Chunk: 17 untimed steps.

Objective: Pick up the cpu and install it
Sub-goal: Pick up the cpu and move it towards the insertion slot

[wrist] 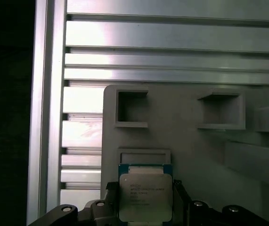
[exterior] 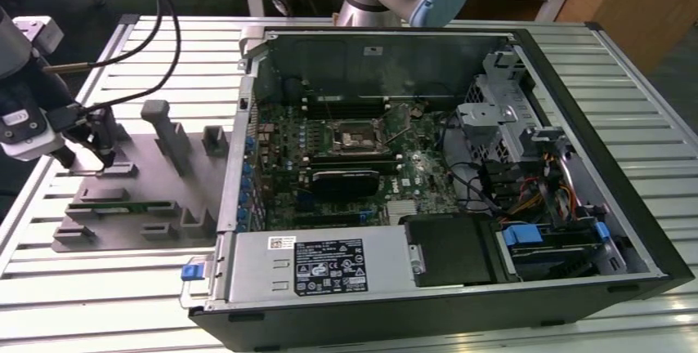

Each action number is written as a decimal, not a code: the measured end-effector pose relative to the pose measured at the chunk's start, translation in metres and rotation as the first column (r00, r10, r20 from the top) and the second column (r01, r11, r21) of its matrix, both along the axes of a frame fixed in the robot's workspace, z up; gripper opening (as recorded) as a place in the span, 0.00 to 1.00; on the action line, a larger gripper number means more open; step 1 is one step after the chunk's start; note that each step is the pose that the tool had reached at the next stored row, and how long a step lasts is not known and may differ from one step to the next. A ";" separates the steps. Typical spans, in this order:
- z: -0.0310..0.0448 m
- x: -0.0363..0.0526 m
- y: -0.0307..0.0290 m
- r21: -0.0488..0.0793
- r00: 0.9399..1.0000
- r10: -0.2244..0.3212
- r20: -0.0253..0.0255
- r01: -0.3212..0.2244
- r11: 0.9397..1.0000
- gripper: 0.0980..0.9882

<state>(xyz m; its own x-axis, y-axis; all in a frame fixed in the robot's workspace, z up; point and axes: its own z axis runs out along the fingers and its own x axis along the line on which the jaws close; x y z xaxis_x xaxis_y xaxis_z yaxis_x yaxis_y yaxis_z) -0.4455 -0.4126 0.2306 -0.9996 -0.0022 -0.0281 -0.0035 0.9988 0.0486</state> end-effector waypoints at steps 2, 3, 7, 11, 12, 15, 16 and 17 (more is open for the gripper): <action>0.0029 0.0000 0.0000 0.000 1.000 0.000 0.000 0.000 1.000 0.50; 0.0044 0.0000 0.0000 0.000 1.000 0.000 0.000 0.000 1.000 0.50; 0.0109 0.0000 0.0000 0.000 1.000 0.000 0.000 0.000 1.000 0.50; 0.0184 0.0000 0.0000 0.000 1.000 0.000 0.000 0.000 1.000 0.50; 0.0204 0.0000 0.0000 0.000 1.000 0.000 0.000 0.000 1.000 0.50; 0.0265 0.0000 0.0000 0.000 1.000 0.000 0.000 0.000 1.000 0.50; 0.0285 0.0000 0.0000 0.000 1.000 0.000 0.000 0.000 1.000 0.50; 0.0305 0.0000 0.0000 0.000 1.000 0.000 0.000 0.000 1.000 0.50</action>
<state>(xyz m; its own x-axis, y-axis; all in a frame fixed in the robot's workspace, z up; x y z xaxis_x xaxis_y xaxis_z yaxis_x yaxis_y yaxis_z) -0.4455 -0.4126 0.2611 -0.9996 -0.0021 -0.0281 -0.0035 0.9988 0.0486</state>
